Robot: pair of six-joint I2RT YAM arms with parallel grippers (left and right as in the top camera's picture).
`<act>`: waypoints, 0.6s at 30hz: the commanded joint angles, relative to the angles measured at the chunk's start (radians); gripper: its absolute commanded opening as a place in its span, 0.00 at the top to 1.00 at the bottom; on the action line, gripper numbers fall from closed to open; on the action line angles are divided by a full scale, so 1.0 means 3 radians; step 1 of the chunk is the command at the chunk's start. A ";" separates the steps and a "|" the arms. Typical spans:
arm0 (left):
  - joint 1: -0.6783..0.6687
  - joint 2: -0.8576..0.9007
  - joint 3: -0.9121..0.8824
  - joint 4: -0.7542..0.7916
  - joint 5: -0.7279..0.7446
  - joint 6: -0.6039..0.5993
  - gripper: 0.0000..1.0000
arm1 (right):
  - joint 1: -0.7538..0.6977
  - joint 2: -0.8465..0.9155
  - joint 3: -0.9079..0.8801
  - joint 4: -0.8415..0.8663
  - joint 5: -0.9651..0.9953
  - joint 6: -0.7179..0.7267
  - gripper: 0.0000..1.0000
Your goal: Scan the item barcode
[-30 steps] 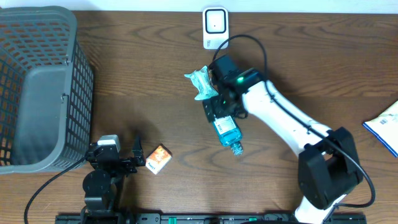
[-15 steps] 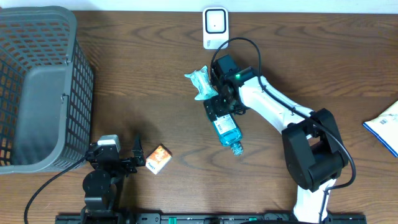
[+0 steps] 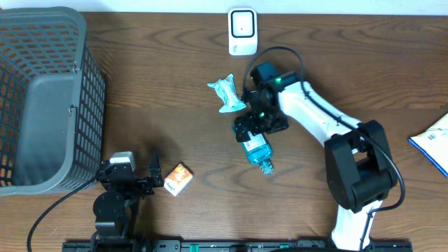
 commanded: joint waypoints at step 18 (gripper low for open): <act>-0.0005 -0.0003 -0.0076 -0.0013 -0.0029 0.0032 0.02 | -0.0131 -0.0062 -0.0235 -0.0833 -0.0271 -0.0151 0.01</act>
